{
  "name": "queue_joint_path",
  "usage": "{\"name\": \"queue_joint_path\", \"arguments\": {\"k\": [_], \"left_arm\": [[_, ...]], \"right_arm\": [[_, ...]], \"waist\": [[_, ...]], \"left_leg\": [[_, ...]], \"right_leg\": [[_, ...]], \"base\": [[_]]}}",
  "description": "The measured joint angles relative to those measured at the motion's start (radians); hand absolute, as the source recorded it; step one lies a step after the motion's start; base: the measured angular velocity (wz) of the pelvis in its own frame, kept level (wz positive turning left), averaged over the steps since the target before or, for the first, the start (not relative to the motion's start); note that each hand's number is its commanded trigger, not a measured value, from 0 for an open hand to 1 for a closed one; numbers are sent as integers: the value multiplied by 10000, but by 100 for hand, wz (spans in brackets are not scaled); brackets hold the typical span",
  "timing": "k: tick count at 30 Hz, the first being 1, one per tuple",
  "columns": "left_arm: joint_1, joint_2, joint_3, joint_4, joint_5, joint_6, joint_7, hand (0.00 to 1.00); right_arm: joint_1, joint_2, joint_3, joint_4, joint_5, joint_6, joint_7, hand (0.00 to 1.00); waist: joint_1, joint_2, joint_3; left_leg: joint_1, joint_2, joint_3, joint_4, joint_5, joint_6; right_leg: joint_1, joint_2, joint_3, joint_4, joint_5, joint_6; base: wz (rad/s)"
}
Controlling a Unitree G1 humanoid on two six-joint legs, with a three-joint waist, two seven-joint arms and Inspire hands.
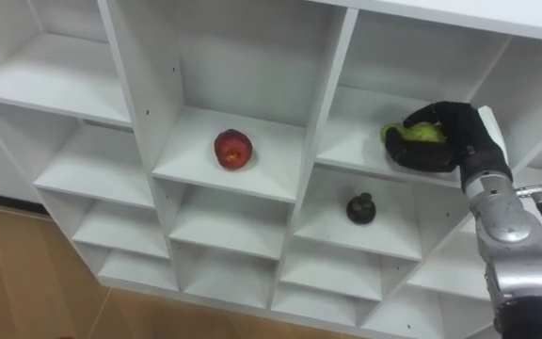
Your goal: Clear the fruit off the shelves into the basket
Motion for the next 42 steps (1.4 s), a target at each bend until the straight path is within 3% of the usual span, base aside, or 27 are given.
{"name": "queue_joint_path", "arguments": {"k": [10, 17, 18, 20, 31, 35, 42], "left_arm": [[-338, 24, -224, 1, -8, -82, 34, 100], [-458, -24, -215, -2, -7, -88, 34, 100], [-469, -33, -215, -3, -7, -94, 34, 100], [-470, -58, -212, -158, 1, -123, 35, 100], [-916, -152, -181, -602, -509, -1047, 101, 100], [-1119, -225, -284, -610, -1124, -1135, 98, 100], [-1162, -366, -285, -1065, -1934, -1164, 82, 100]], "right_arm": [[182, 3, 178, -739, -590, 19, -21, 100], [366, 5, 177, -1661, -909, 28, -16, 100], [366, 5, 186, -1727, -907, 28, -6, 100], [435, 6, 206, -2098, -903, 28, 83, 100], [1160, 74, 378, -4370, -914, -9, 499, 100], [1393, 386, 406, -4785, -1208, -11, 641, 100], [1862, 765, 425, -6292, -1105, 19, 1225, 100]], "waist": [[-30, 42, 31], [-43, 209, 94], [-43, 242, 91], [-62, 354, 11], [-69, 279, 10], [-191, 185, 81], [-318, 237, 65]], "left_leg": [[-22, 2, 68, -70, 0, 0], [-55, 18, 210, -99, 1, 1], [-60, 20, 221, -103, 1, 1], [-146, 22, 231, -102, 4, 3], [-132, 33, 270, -99, 7, 2], [-195, 43, 307, -79, 7, 3], [-423, 110, 565, -97, 5, 1]], "right_leg": [[-36, 4, 27, -7, 0, 1], [-144, 9, 184, 38, 3, 0], [-160, 10, 201, 42, 4, 0], [-280, -10, 210, 73, 5, -1], [-279, -32, 233, 74, 14, -6], [-318, -16, 236, 68, 17, -6], [-604, -10, 291, 61, 77, -24]], "base": [[0], [-7], [-6], [-2], [-1], [0], [-6]]}}
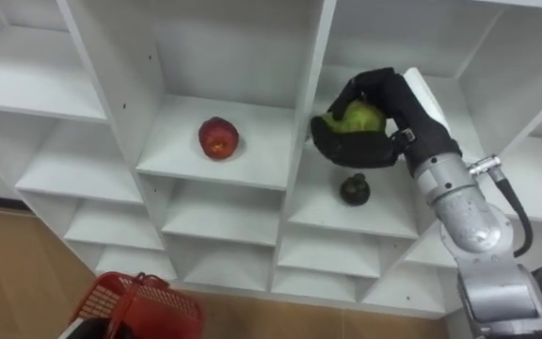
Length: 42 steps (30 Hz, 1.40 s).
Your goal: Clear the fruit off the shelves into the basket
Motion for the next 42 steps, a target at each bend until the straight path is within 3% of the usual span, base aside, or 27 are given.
{"name": "queue_joint_path", "arguments": {"k": [4, 11, 16, 21, 23, 28, 31, 34, 42], "left_arm": [[-74, -130, -189, -289, -152, -32, 0, 100], [-369, -250, -184, -293, -150, -34, -29, 100], [-740, -355, -306, -489, -276, -73, 8, 100], [-1108, -430, -559, -492, -725, -362, 251, 100], [-1224, -440, -832, -648, -1018, -396, 367, 100], [-1640, -530, -1294, -703, -1527, -401, 375, 100], [-1997, -535, -1477, -782, -1738, -459, 350, 100], [-2255, -573, -1493, -782, -1908, -468, 212, 100], [-2326, -621, -1525, -1436, -1923, -469, 152, 100]], "right_arm": [[451, 247, 53, -569, 74, 7, 343, 100], [1319, 400, 111, -976, -211, 73, 944, 100], [1447, 645, 805, -852, -215, 134, 1433, 100], [1447, 862, 1151, -357, -163, 116, 1664, 100], [1445, 1143, 1234, 260, -160, 121, 1701, 100], [1439, 1434, 1682, 1086, -128, 212, 1873, 100], [1275, 1473, 1910, 1195, -129, 212, 1899, 100], [1045, 1543, 1979, 1368, -139, 212, 1905, 100], [832, 1540, 2047, 1521, -146, 219, 1900, 100]], "waist": [[-20, 152, -67], [26, 256, -63], [15, 196, -32], [29, 83, -20], [20, 31, -36], [2, 13, 7], [18, -5, 88], [13, 9, 98], [76, 173, 186]], "left_leg": [[26, 1, 31, -25, 0, 0], [66, 20, 104, -62, 1, 0], [-178, 24, 175, 40, 22, 23], [-364, 16, 148, 184, 27, 34], [-643, 14, 127, 318, 25, 39], [-1166, 16, 68, 472, 33, 50], [-1337, 27, 16, 517, 35, 48], [-1459, 25, 19, 547, 35, 49], [-2082, 28, -2, 832, 31, 55]], "right_leg": [[-19, 9, 222, 14, 10, 1], [-153, 23, 263, 157, 10, 2], [-422, 18, 358, 338, 27, -22], [-577, 11, 411, 378, 40, -15], [-810, -1, 399, 453, 45, -13], [-1290, -23, 247, 597, 59, -20], [-1501, -26, 257, 680, 62, -26], [-1613, -25, 274, 684, 70, -37], [-2245, -30, 231, 1014, 72, -41]], "base": [[-3], [-6], [-8], [1], [0], [3], [0], [-1], [1]]}}
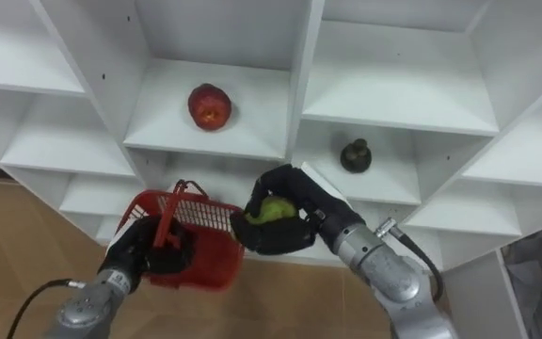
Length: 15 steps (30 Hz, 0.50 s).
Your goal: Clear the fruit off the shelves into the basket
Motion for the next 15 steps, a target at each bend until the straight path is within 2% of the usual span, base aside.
{"name": "queue_joint_path", "arguments": {"k": [3, 5, 8, 15], "left_arm": [[14, -33, -32, -102, -620, -1, -99, 100], [18, -27, -82, -111, -892, -1, -250, 100], [119, -36, -162, -280, -952, -1, -498, 100], [413, -31, -497, -1074, -948, -4, -1100, 100]], "right_arm": [[-19, -6, 79, 122, -5, 0, 2, 100], [-19, -18, 157, 360, -51, 0, 12, 100], [-14, -5, 247, 657, -107, 7, 108, 100], [-18, 26, 278, 969, -395, 101, 372, 100]], "waist": [[10, 125, 27], [7, 220, -28], [5, 314, -66], [28, 319, -73]], "left_leg": [[-148, -11, -9, 39, 6, 13], [-230, -12, -5, 47, 10, 17], [-295, -12, 6, 65, 15, 22], [-537, -20, 26, 201, 16, 24]], "right_leg": [[-141, -16, -10, 16, 8, -11], [-220, -16, -13, 34, 8, -12], [-272, -55, 7, 41, 7, -13], [-548, -79, -7, 198, 7, -12]], "base": [[0], [0], [0], [0]]}}
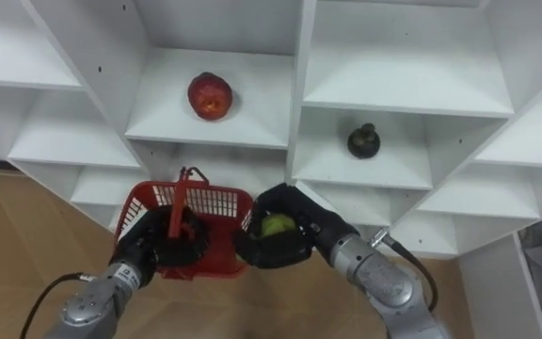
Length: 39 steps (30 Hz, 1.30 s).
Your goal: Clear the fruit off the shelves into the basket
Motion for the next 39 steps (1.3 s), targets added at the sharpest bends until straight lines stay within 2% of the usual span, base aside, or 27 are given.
{"name": "queue_joint_path", "arguments": {"k": [8, 18, 23, 27, 35, 39], "left_arm": [[-1, 207, -321, -55, -2, 1, -749, 100], [71, 266, -413, -502, 1, 1, -1667, 100], [105, 377, -798, -581, 3, 1, -2172, 100], [111, 417, -805, -671, 4, 1, -2339, 100], [594, 607, -807, -1326, 4, 12, -2445, 100], [635, 612, -801, -1336, -2, 13, -2518, 100]], "right_arm": [[-1, -74, -8, 247, 0, 118, 24, 100], [-1, -73, 4, 253, -14, 115, 8, 100], [-4, -101, 284, 253, -15, 111, -184, 100], [-3, -97, 450, 253, -3, 107, -197, 100], [-3, -118, 584, 249, -23, 103, -149, 100], [-3, -122, 602, 247, -23, 103, -140, 100]], "waist": [[10, 15, -2], [144, 59, -10], [224, 76, -13], [237, 79, -13], [191, 108, -30], [198, 112, -31]], "left_leg": [[-103, 7, -17, 204, 3, 9], [-130, 8, -33, 258, 16, 28], [-152, 5, -42, 263, 16, 28], [-157, 5, -44, 273, 16, 28], [-159, 9, -56, 282, 17, 28], [-159, 9, -60, 284, 17, 29]], "right_leg": [[-52, -32, 0, 137, -11, -13], [-60, -37, -12, 180, -11, -15], [-48, -43, -34, 151, -15, -13], [-45, -57, -113, 147, -16, -12], [-25, -57, -112, 161, -19, -16], [-26, -61, -125, 164, -19, -16]], "base": [[0], [0], [0], [0], [0], [0]]}}
